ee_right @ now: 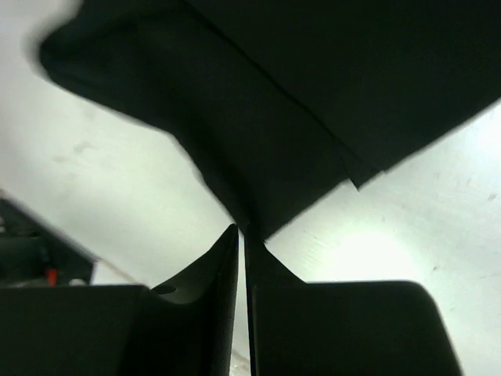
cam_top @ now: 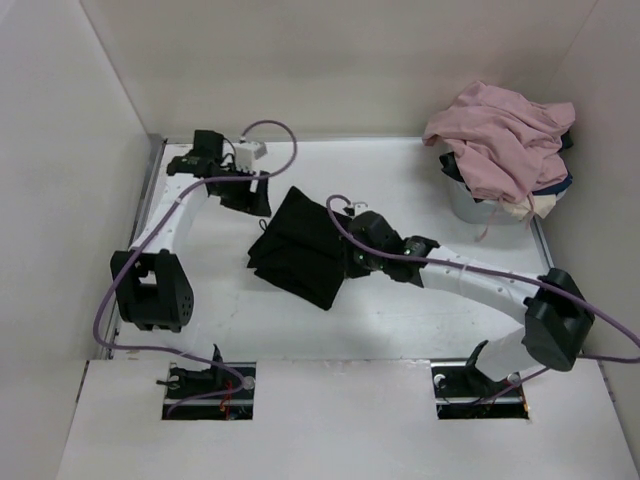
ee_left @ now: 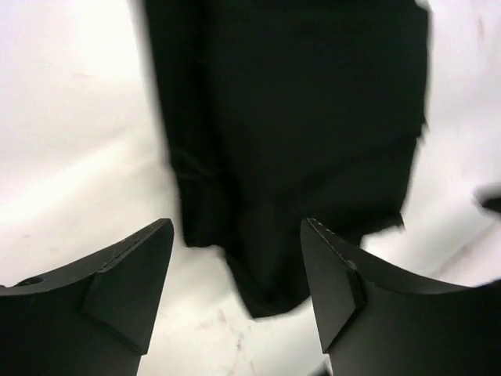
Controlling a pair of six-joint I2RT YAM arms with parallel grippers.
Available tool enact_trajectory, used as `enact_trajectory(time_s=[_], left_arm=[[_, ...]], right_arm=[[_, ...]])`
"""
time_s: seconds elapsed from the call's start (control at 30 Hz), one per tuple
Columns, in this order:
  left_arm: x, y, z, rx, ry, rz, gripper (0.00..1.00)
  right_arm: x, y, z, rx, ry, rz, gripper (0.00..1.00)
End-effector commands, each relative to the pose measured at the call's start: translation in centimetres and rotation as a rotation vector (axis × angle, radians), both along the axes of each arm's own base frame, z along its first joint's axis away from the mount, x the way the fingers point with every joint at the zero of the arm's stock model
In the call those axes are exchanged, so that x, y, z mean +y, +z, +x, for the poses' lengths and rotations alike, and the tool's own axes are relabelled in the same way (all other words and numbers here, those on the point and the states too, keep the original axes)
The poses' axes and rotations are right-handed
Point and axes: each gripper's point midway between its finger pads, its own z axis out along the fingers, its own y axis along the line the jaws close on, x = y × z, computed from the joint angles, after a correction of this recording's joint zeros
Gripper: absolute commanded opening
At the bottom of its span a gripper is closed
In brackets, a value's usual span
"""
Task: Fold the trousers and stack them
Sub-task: Fold the trousers
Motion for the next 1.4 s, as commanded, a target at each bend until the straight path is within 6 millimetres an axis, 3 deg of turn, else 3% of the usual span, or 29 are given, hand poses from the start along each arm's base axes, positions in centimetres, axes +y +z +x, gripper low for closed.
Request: enact_trajectory(time_s=[0.0,0.1,0.13,0.2,0.27,0.37,0.43,0.5,0.6,0.77,0.87,0.97,1.03,1.1,1.23,1.37], left_arm=[[-3.7,-1.8,-9.1,0.185,-0.278,0.054,0.66],[-1.8,-4.2,-9.5,0.149,-0.230,0.201,0.73],[-1.0,-4.2,-9.2,0.124,-0.210,0.250,0.73],[0.3,-3.9,-9.0,0.102,-0.178,0.321,0.74],[1.3,-4.4,-9.9,0.134,-0.166,0.366,0.74],[1.5,-6.5,-11.3,0.185,-0.188,0.384,0.75],[1.3,-8.0,-10.7,0.176,-0.186,0.386,0.74],[1.2,-9.3,-9.9,0.168,-0.188,0.391,0.66],[1.5,-10.6,-9.1,0.153,-0.173,0.397,0.45],[3.1,-12.9,-8.0,0.092,-0.164,0.492,0.41],[2.7,-13.3,-7.5,0.047,-0.173,0.493,0.42],[2.5,-13.4,-7.6,0.018,-0.192,0.495,0.43],[2.6,-13.7,-7.9,0.013,-0.209,0.498,0.39],[2.3,-13.9,-8.3,0.017,-0.222,0.494,0.35],[0.5,-13.5,-9.2,0.026,-0.256,0.433,0.37],[-1.9,-11.8,-9.0,0.000,-0.259,0.343,0.47]], right_arm=[[0.6,-0.3,1.6,0.012,-0.106,0.144,0.12],[-0.3,-2.2,2.3,0.060,-0.178,0.169,0.23],[-0.5,-2.7,2.5,0.074,-0.193,0.173,0.30],[-1.2,-3.5,3.0,0.103,-0.246,0.184,0.34],[-2.1,-3.6,4.1,0.112,-0.313,0.212,0.45],[-3.7,-3.8,6.8,0.118,-0.424,0.268,0.50],[-4.4,-4.5,8.6,0.136,-0.475,0.269,0.53],[-4.9,-6.2,9.6,0.176,-0.508,0.225,0.53],[-6.2,-8.5,9.8,0.243,-0.567,0.130,0.56],[-6.0,-9.3,10.9,0.245,-0.573,0.137,0.61],[-5.2,-9.8,12.1,0.253,-0.576,0.174,0.57],[-4.3,-10.0,13.0,0.267,-0.575,0.227,0.30],[-4.9,-10.2,14.1,0.269,-0.611,0.255,0.12],[-6.1,-10.2,15.3,0.259,-0.655,0.272,0.04],[-8.1,-8.6,18.7,0.186,-0.667,0.293,0.07],[-5.9,-5.3,22.3,0.100,-0.495,0.323,0.23]])
